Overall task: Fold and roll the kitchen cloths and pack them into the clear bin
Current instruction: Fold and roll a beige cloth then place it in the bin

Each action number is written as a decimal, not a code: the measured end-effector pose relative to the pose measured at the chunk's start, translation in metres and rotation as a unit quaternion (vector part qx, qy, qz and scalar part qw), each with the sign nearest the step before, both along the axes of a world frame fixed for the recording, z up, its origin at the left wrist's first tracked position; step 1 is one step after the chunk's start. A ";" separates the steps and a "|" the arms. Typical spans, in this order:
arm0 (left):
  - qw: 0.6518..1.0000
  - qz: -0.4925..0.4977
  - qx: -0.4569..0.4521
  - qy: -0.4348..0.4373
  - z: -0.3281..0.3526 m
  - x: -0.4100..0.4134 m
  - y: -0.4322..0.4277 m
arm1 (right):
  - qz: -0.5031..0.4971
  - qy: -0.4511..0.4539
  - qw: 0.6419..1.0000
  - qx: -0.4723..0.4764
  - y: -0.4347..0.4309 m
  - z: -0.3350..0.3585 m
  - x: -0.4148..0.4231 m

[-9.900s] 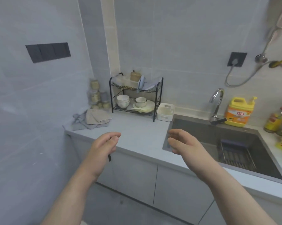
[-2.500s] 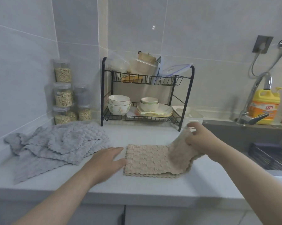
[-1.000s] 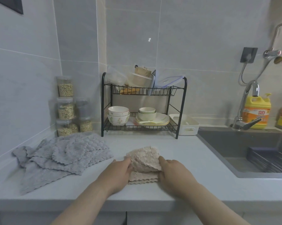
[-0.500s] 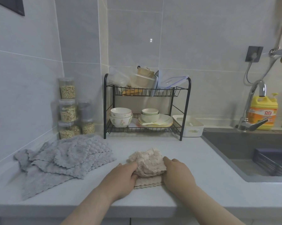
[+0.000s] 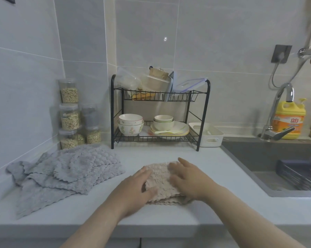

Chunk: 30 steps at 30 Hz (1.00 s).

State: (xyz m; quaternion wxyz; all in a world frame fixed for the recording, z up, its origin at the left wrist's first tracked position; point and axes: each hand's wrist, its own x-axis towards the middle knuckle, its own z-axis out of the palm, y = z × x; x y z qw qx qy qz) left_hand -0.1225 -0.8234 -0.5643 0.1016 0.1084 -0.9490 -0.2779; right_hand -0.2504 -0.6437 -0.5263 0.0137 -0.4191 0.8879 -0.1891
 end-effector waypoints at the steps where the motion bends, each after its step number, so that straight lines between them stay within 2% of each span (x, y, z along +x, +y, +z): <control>1: 1.000 0.003 0.006 0.000 0.000 0.000 0.000 | -0.009 -0.016 1.000 0.014 -0.007 -0.009 -0.005; 5: 1.000 -0.002 0.002 0.007 0.003 0.004 0.003 | -0.058 -0.021 0.998 -0.033 -0.011 -0.036 -0.016; 10: 0.995 -0.019 -0.096 -0.018 0.006 0.000 0.006 | -0.068 -0.017 0.997 -0.012 -0.013 -0.041 -0.010; 13: 0.993 -0.025 -0.107 -0.034 0.006 0.002 0.009 | -0.075 -0.021 0.997 -0.008 -0.014 -0.039 -0.005; 15: 0.996 -0.041 -0.079 -0.008 0.008 0.003 0.009 | -0.061 -0.011 0.998 0.013 -0.014 -0.037 -0.004; 17: 0.998 -0.047 -0.025 0.046 0.014 -0.002 0.006 | -0.061 -0.013 0.998 0.001 -0.012 -0.034 -0.006; 19: 0.998 -0.044 0.002 0.055 0.020 -0.013 0.000 | -0.054 -0.023 0.998 -0.021 -0.010 -0.033 -0.006; 21: 0.998 -0.054 -0.024 0.001 0.021 -0.024 -0.003 | -0.063 -0.029 0.998 -0.015 -0.009 -0.034 -0.006; 23: 0.987 -0.054 -0.121 -0.089 0.012 -0.032 -0.004 | -0.083 -0.014 0.996 0.035 -0.010 -0.036 -0.006; 25: 0.970 -0.048 -0.191 -0.144 0.006 -0.035 -0.005 | -0.094 -0.004 0.993 0.069 -0.012 -0.036 -0.007; 28: 0.961 -0.047 -0.220 -0.162 0.004 -0.037 -0.006 | -0.091 -0.019 0.992 0.085 -0.013 -0.040 -0.011; 30: 0.964 -0.042 -0.213 -0.152 0.002 -0.039 -0.006 | -0.108 -0.017 0.992 0.061 -0.014 -0.047 -0.020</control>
